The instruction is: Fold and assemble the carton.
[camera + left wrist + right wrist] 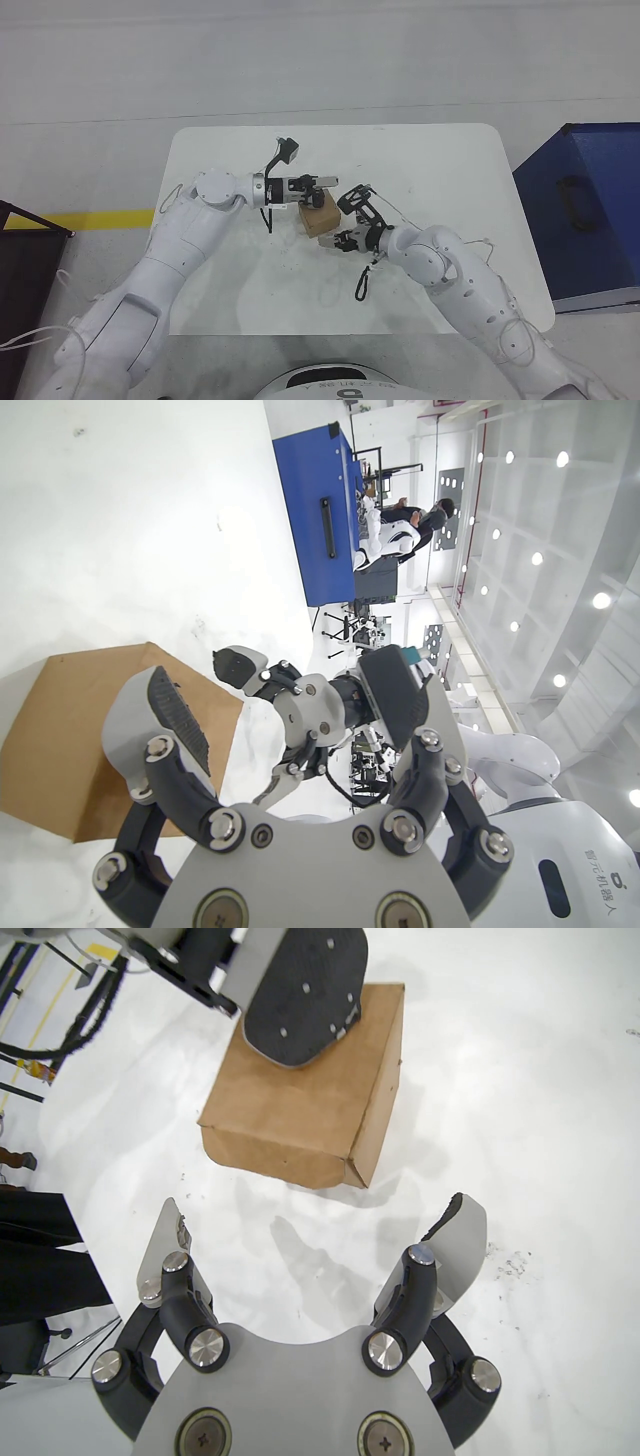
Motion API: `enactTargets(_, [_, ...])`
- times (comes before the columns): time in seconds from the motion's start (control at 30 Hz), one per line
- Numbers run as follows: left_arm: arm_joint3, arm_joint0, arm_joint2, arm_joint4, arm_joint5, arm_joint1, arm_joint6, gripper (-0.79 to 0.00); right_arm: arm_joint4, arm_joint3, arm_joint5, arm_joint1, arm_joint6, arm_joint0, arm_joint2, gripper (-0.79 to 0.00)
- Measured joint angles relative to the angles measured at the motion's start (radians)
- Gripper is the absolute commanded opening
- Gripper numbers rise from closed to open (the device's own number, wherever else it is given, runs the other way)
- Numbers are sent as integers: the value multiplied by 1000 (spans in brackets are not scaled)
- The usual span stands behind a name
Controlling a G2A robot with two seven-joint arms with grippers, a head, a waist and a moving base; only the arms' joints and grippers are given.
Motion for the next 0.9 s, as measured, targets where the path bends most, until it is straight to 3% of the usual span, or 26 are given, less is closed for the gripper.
enactTargets(0.17, [10, -2, 7, -3, -13, -7, -3, 0, -2, -15, 36, 0, -52, -8, 26, 0])
enactTargets(0.4, [30, -9, -8, -5, -19, -7, -12, 0, -67, 22, 30, -8, -24, 16, -32, -12])
enactTargets(0.73, [44, -10, -16, -14, -20, -9, -41, 0, -122, 44, 113, -8, -35, 18, -4, -348])
enactTargets(0.9, [42, -5, -25, -20, -22, -8, -62, 0, -136, 32, 98, -6, -23, 16, 1, -379])
